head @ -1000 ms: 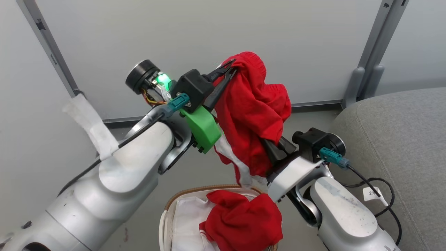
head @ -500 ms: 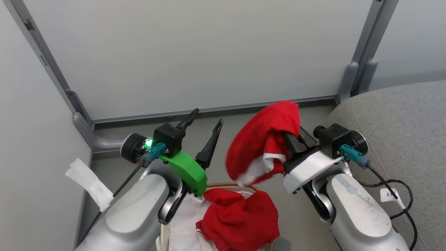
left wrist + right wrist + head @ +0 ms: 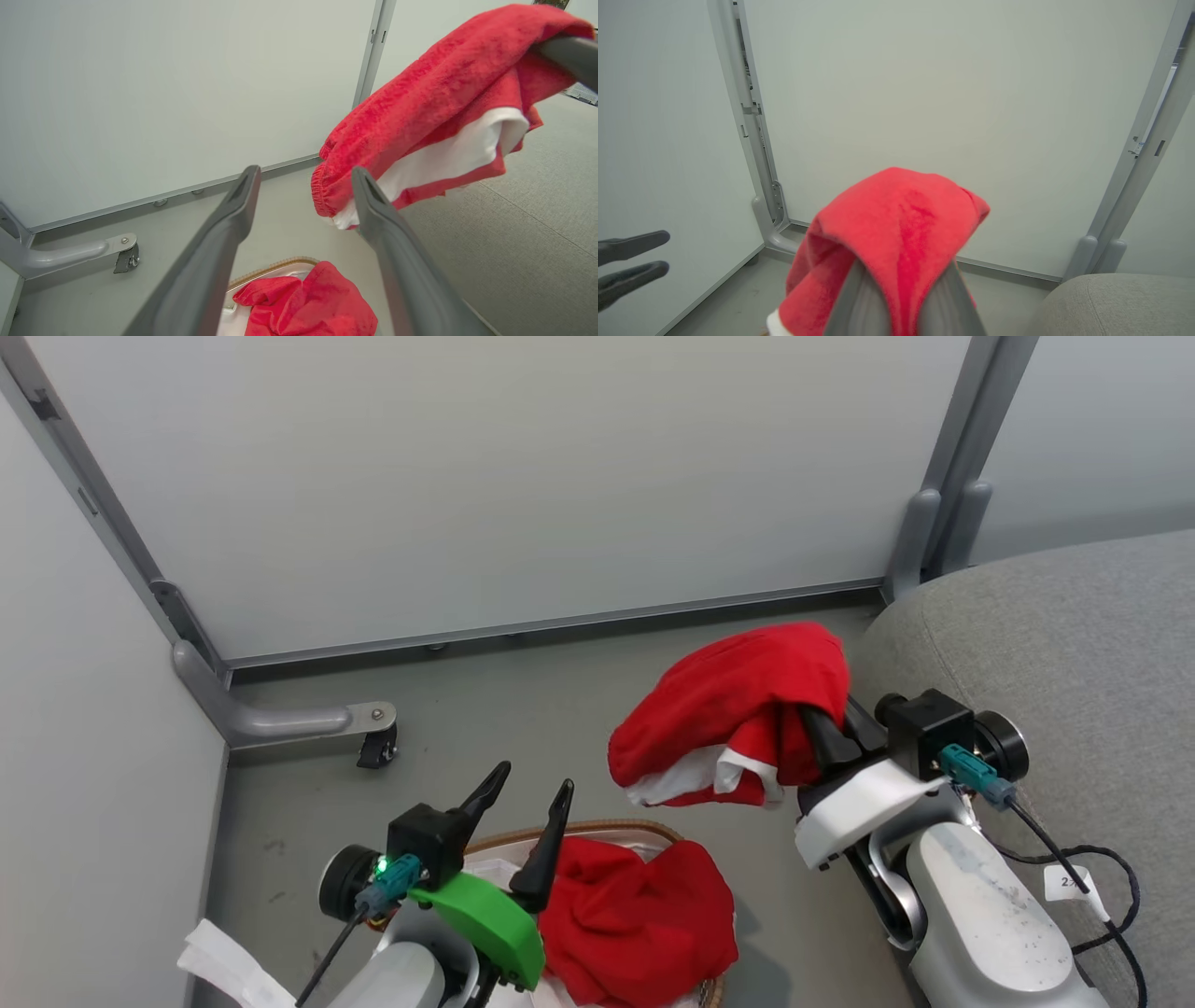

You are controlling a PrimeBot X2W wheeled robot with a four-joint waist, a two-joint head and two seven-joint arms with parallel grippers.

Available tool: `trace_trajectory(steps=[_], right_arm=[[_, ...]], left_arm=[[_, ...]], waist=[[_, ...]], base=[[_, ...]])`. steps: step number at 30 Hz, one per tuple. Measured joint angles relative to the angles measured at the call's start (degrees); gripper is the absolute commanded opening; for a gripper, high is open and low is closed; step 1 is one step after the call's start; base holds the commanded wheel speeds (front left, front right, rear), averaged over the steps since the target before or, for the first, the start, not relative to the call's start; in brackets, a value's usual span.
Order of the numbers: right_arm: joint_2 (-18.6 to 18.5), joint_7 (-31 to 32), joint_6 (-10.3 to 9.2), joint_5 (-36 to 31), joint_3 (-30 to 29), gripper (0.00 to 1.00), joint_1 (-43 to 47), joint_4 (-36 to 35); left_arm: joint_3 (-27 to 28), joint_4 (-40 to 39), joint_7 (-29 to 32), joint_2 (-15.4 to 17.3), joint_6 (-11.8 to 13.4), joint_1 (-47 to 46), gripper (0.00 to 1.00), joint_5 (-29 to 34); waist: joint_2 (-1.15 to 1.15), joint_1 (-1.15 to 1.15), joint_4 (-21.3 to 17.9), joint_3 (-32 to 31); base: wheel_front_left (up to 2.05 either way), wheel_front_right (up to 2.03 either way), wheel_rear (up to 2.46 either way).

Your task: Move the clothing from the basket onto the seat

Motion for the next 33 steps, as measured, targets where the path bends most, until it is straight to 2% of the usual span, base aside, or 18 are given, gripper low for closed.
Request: trace_trajectory(steps=[7,14,27,33], right_arm=[[0.0,0.0,0.0,-1.2,-1.6,0.0,0.0,-0.9],[0.0,0.0,0.0,-4.1,-2.8,0.0,-0.9,-0.8],[-0.9,0.0,0.01,-5.8,-8.0,0.0,-2.8,-1.6],[-1.1,0.0,0.01,-6.0,-11.1,0.0,-3.7,-2.2]], left_arm=[[4.1,-0.8,0.0,-2.2,-1.1,3.7,1.0,3.6],[6.3,-1.7,0.0,-4.1,-2.3,4.8,1.0,6.7],[6.0,-2.0,0.0,-6.0,-3.1,2.8,1.0,10.3],[5.1,-1.7,0.0,-6.1,-3.4,1.3,1.0,11.3]], waist=[[0.0,0.0,-2.3,0.8],[0.0,0.0,-7.0,1.7],[0.0,0.0,-18.6,5.8],[0.0,0.01,-21.6,9.3]], base=[[0.0,0.0,0.0],[0.0,0.0,0.0],[0.0,0.0,0.0],[0.0,0.0,0.0]])
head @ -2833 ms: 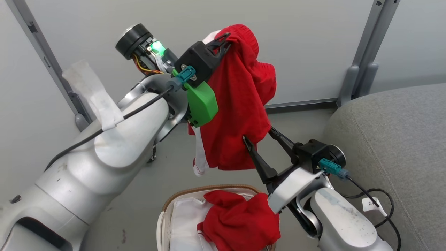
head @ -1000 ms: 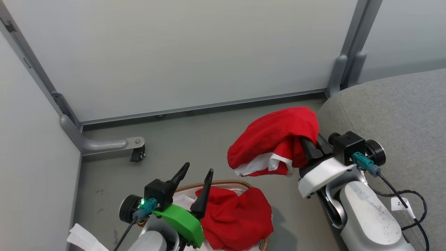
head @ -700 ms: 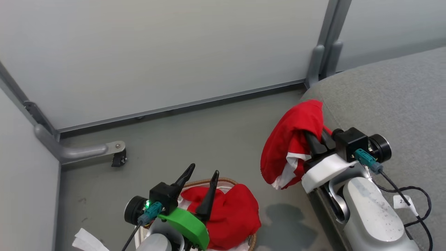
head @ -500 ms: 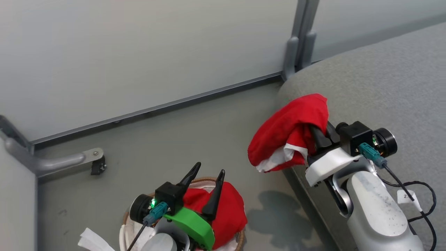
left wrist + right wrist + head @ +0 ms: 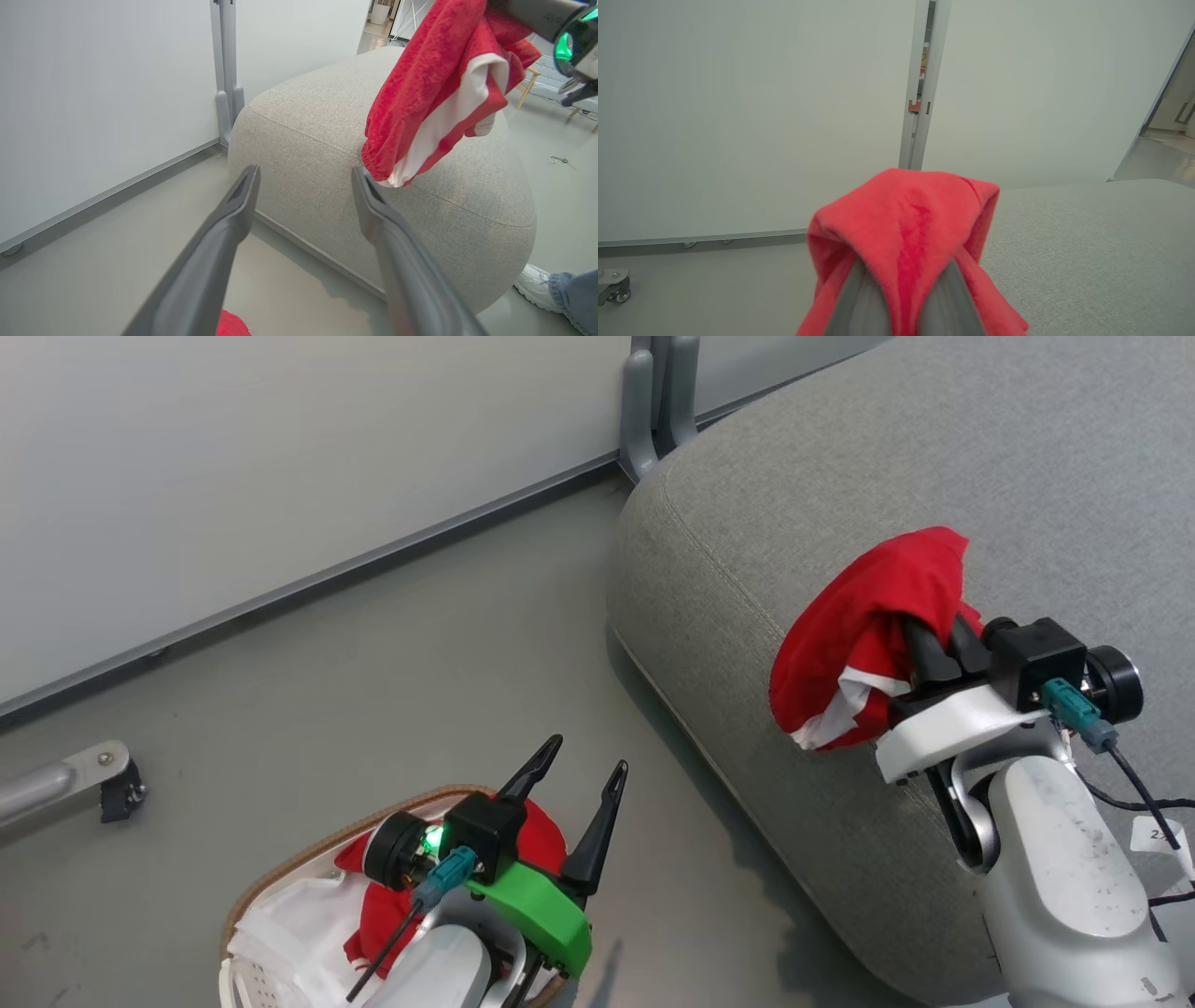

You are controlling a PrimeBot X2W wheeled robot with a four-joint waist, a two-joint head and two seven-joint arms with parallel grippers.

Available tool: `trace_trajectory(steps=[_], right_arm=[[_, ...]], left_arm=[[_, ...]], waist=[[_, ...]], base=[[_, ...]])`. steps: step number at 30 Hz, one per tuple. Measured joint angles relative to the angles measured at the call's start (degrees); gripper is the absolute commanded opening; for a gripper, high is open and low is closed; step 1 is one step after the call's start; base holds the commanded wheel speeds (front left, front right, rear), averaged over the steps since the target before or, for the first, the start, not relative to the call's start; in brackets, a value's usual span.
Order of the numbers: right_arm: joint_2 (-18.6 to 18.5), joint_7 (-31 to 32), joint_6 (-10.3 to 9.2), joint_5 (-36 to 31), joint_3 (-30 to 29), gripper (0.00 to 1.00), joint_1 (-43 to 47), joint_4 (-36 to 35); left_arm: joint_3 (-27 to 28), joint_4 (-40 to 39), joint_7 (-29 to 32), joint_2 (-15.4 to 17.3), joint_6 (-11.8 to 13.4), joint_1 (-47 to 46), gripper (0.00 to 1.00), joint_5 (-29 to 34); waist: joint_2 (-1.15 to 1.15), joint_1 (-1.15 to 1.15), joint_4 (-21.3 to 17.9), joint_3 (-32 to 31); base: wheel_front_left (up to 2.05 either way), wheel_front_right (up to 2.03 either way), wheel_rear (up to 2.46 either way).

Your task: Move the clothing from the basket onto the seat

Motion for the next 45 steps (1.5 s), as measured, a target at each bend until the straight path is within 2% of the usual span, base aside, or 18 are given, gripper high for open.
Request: trace_trajectory(steps=[5,12,15,22,25,26,27,31,41,43,44,45], right_arm=[[-0.2,0.0,0.0,0.4,-3.9,0.0,-2.8,-0.6],[-3.7,0.0,0.0,1.7,-9.7,0.0,-15.9,1.6],[-7.0,0.0,0.0,2.1,-11.4,0.0,-23.9,4.0],[-17.6,0.0,0.0,0.2,-14.3,0.0,-40.6,13.3],[-19.9,0.0,0.0,-0.1,-15.9,0.0,-44.7,17.8],[-20.2,-0.1,0.0,-0.2,-16.4,0.0,-45.2,19.0],[-20.5,-0.1,0.0,-2.0,-19.5,0.0,-45.7,23.6],[-19.4,-0.1,0.0,-4.2,-21.6,0.0,-42.3,26.3],[-13.2,-0.1,0.0,-5.1,-23.5,0.0,-31.7,23.5],[-12.1,-0.1,0.0,-4.5,-23.8,0.43,-30.3,21.9],[-11.5,-0.1,0.0,-4.5,-23.8,1.0,-29.3,21.2],[-11.1,-0.1,0.0,-4.5,-23.7,1.0,-28.1,20.6]], left_arm=[[-1.5,-1.0,0.0,0.9,0.0,-2.0,1.0,0.3],[-4.2,-2.2,0.0,3.3,0.0,-7.1,1.0,1.5],[-4.7,-3.0,0.0,4.5,0.0,-9.4,1.0,2.0],[-4.5,-4.9,0.5,7.1,0.0,-13.2,1.0,3.1],[-4.4,-5.6,0.8,8.0,0.3,-14.2,1.0,3.5],[-4.3,-5.9,1.0,8.3,0.4,-14.4,1.0,3.7],[-4.2,-7.4,1.2,8.9,0.9,-15.1,1.0,3.9],[-4.0,-8.3,1.2,9.2,1.7,-15.2,1.0,3.9],[-3.8,-8.2,1.2,9.9,2.3,-15.2,1.0,3.6],[-3.7,-7.9,1.1,9.9,2.4,-15.2,1.0,3.5],[-3.7,-7.7,1.1,9.9,2.4,-15.2,1.0,3.2],[-3.7,-7.6,1.0,9.9,2.4,-15.2,1.0,3.1]], waist=[[0.0,0.0,-0.9,3.4],[0.0,0.0,-0.2,9.4],[0.0,0.0,0.6,12.5],[0.0,0.01,2.8,21.0],[0.0,0.01,3.8,24.5],[0.0,0.01,4.2,25.5],[0.0,0.01,5.7,29.9],[0.0,0.01,7.1,33.5],[0.0,0.0,9.0,37.1],[0.0,0.0,8.8,36.7],[0.0,0.0,8.7,36.3],[0.0,0.01,8.6,35.8]], base=[[0.0,0.0,0.0],[0.0,0.0,0.0],[0.0,0.0,0.0],[0.0,0.0,0.0],[0.0,0.0,0.0],[0.0,0.0,0.0],[0.0,0.0,0.0],[0.0,0.0,0.0],[0.0,0.0,0.0],[0.0,0.0,0.0],[0.0,0.0,0.0],[0.0,0.0,0.0]])
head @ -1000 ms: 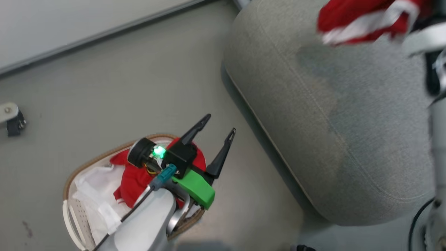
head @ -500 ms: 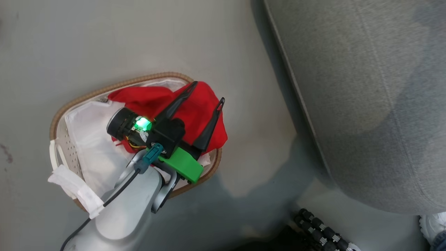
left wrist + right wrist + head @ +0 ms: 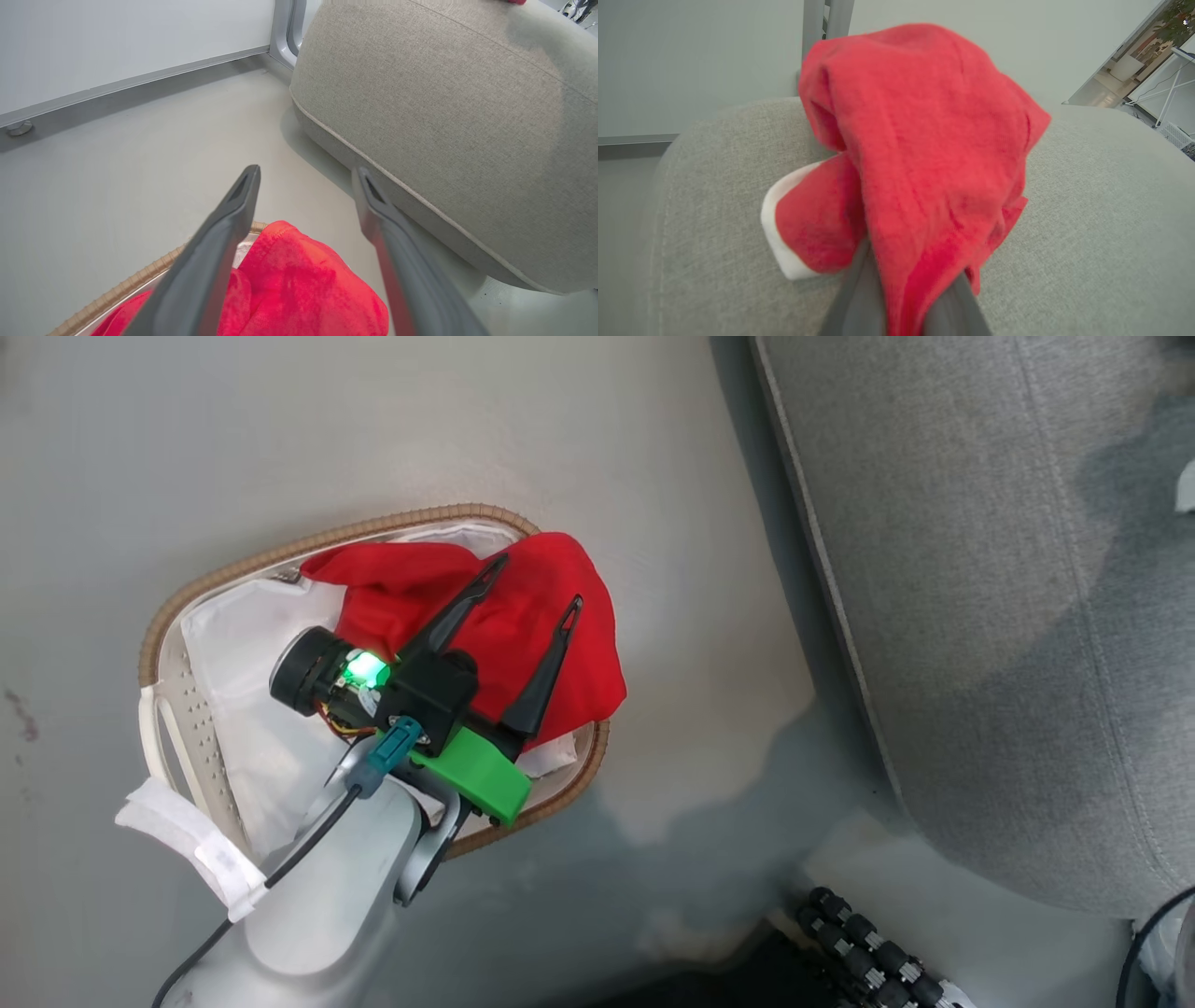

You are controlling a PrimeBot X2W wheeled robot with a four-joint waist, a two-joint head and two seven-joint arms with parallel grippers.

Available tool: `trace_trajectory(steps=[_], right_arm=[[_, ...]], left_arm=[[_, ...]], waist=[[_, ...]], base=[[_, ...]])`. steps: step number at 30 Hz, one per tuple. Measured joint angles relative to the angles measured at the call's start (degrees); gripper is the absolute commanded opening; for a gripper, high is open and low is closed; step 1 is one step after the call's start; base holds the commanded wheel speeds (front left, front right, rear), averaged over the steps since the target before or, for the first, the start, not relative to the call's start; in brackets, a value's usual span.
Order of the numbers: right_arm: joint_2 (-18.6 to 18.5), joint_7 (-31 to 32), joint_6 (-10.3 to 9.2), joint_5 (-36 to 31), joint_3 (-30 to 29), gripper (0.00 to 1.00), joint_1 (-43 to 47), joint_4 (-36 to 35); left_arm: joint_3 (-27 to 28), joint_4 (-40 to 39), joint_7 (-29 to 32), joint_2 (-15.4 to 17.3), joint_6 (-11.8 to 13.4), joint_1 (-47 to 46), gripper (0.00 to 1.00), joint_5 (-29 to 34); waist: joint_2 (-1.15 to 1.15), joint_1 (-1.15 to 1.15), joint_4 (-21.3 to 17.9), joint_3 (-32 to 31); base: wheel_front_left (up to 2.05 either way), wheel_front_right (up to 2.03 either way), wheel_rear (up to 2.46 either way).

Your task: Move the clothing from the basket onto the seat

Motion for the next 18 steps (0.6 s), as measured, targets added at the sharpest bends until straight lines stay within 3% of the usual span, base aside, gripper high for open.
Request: trace_trajectory(steps=[7,18], right_arm=[[1.3,0.0,0.0,0.5,0.1,1.0,7.6,-3.6],[-0.5,0.0,0.0,-0.2,3.3,1.0,15.8,-5.3]], left_arm=[[0.5,1.4,-0.5,-1.2,0.0,1.4,1.0,-1.4],[4.8,2.5,-0.9,-5.4,-0.5,7.3,1.0,-3.9]], waist=[[0.0,-0.01,-0.3,-4.7],[0.0,-0.01,1.0,-16.2]], base=[[0.0,0.0,0.0],[0.0,0.0,0.0]])
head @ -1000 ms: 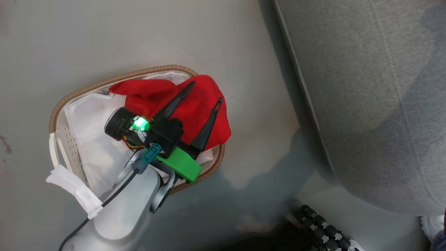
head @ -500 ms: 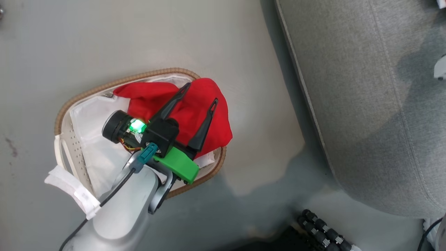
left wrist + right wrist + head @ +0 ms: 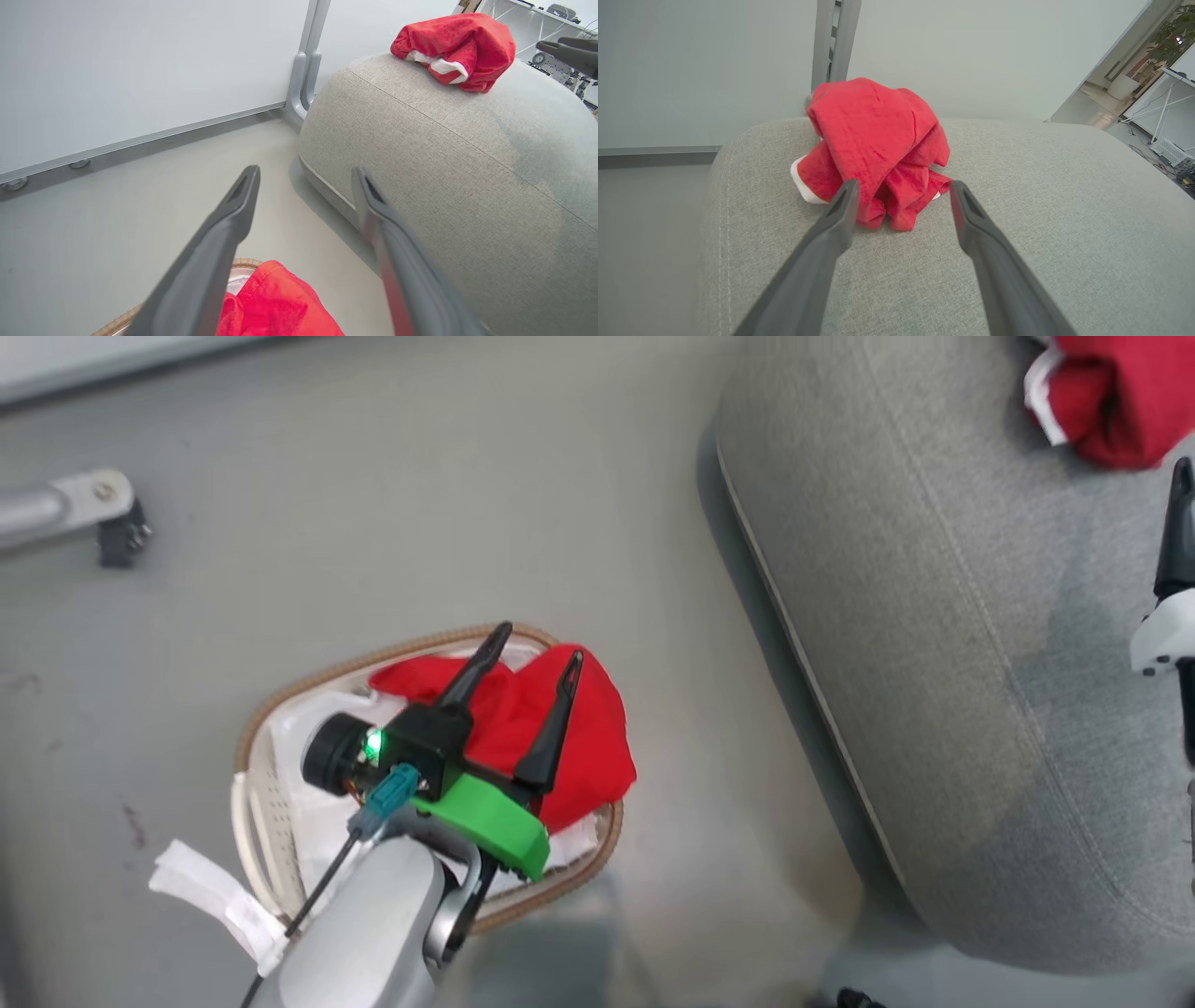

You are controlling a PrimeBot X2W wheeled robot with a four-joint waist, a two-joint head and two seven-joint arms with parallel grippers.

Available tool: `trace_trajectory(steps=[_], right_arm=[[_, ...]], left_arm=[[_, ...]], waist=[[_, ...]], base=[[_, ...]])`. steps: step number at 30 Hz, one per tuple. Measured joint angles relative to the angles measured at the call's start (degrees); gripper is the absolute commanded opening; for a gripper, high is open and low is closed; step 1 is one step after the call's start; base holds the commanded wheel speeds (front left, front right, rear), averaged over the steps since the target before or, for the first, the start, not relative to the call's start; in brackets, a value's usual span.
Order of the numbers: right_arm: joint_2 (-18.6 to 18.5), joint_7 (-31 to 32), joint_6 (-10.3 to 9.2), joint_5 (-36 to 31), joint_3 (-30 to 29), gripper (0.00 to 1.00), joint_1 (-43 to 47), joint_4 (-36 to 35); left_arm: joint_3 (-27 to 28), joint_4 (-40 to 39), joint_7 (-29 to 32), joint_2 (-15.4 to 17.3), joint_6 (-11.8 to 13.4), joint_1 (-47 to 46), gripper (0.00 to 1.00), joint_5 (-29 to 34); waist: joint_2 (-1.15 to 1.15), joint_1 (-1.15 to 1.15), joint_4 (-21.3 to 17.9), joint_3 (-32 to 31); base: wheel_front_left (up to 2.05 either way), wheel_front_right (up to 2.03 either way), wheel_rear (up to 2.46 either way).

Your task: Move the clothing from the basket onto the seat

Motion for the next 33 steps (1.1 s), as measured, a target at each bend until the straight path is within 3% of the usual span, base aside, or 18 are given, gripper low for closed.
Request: trace_trajectory(steps=[8,17,26,33], right_arm=[[0.7,0.0,0.0,0.2,5.6,1.0,2.5,-1.3],[6.9,0.0,0.0,3.3,12.1,1.0,7.9,-4.6],[11.8,0.0,0.0,5.8,15.4,1.0,17.6,-10.4],[12.6,0.0,0.0,7.4,15.8,1.0,25.0,-14.0]], left_arm=[[5.9,1.5,-0.1,-2.4,-0.5,6.2,1.0,-0.2],[17.2,0.5,-0.1,-3.4,0.5,14.7,1.0,0.4],[26.0,-0.9,-0.1,-3.9,0.8,21.6,1.0,1.5],[28.9,-1.1,-0.1,-4.7,0.7,25.4,1.0,2.5]], waist=[[0.0,0.0,2.4,-9.7],[0.0,0.0,6.6,-19.5],[0.0,0.0,12.2,-24.0],[0.0,0.0,15.4,-25.9]], base=[[0.0,0.0,0.0],[0.0,0.0,0.0],[0.0,0.0,0.0],[0.0,0.0,0.0]])
